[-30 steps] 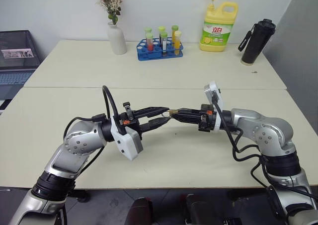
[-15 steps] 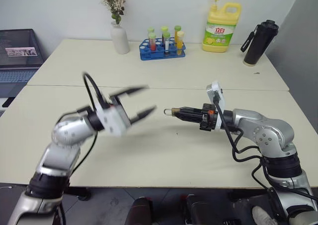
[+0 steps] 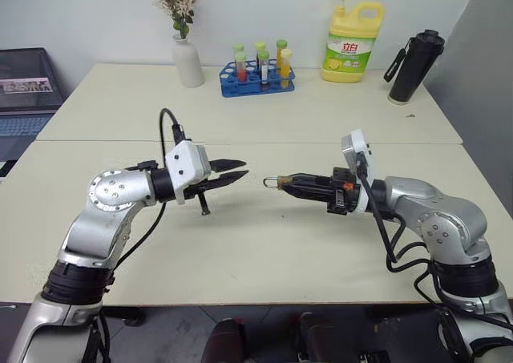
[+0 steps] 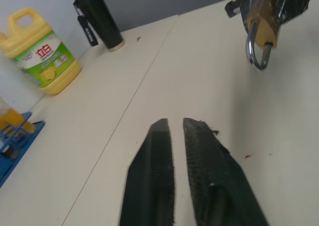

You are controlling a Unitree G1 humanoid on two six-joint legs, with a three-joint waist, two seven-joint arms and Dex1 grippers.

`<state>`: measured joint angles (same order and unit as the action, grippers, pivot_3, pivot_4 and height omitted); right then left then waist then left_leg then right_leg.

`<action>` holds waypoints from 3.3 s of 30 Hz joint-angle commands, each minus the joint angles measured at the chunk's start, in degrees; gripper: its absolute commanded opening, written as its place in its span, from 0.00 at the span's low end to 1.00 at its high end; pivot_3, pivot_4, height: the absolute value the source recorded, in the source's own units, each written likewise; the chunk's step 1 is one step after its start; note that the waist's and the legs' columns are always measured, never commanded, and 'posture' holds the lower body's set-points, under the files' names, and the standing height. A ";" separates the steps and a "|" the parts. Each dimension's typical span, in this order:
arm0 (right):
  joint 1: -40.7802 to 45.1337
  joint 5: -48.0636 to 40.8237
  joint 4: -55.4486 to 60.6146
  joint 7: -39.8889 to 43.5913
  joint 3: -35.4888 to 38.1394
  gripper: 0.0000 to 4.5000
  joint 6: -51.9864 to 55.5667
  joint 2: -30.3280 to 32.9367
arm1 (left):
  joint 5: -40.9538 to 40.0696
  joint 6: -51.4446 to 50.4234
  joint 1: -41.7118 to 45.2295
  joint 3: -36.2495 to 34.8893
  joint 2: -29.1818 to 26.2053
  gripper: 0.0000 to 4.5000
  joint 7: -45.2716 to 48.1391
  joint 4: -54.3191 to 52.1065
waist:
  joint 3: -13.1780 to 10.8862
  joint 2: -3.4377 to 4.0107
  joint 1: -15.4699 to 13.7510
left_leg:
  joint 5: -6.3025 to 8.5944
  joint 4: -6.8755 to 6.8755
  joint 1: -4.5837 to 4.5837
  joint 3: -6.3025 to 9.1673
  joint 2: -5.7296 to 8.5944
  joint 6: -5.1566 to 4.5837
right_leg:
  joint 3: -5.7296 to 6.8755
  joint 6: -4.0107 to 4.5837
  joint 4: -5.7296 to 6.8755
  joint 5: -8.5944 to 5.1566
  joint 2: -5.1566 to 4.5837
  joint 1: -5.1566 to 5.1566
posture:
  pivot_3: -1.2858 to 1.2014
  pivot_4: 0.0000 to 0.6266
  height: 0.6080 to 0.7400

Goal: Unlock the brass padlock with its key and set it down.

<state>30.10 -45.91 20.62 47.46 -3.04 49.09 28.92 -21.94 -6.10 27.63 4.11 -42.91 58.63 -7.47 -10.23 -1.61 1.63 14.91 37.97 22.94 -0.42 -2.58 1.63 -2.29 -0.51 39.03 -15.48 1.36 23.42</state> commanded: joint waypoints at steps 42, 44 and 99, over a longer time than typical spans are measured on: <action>1.63 -2.40 -1.64 -1.80 2.31 0.04 0.03 -0.39 | -15.30 -24.19 1.67 -4.49 7.74 0.00 2.76 -9.22 | 0.00 0.00 0.07 | 0.00 -0.01 0.01 0.01 -0.01 0.00 | -0.06 0.01 0.00 0.01 0.00 0.01 | 0.52 0.24 1.00; 1.58 -2.15 -1.70 -1.68 2.21 0.04 -0.04 -0.37 | -16.59 -25.61 1.86 -5.08 7.54 0.00 2.47 -9.77 | 0.00 0.00 0.07 | 0.00 -0.01 0.01 0.01 -0.02 0.00 | -0.06 0.01 0.00 0.01 0.00 0.02 | 0.52 0.24 1.00; 1.00 -2.40 0.22 0.08 1.30 0.04 1.83 -0.06 | -19.34 -30.24 2.76 -4.82 6.81 0.00 1.43 -8.22 | 0.00 0.00 0.05 | 0.00 -0.01 0.01 0.01 -0.01 0.01 | -0.08 0.01 -0.02 0.00 0.00 0.02 | 0.52 0.24 1.00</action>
<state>30.52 -46.92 18.72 47.35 -2.98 51.12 28.72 -41.29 -37.14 29.57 -0.23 -36.06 59.69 -14.91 -10.23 -1.60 1.68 14.91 37.95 22.95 -0.42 -2.58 1.64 -2.37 -0.50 39.01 -15.48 1.36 23.44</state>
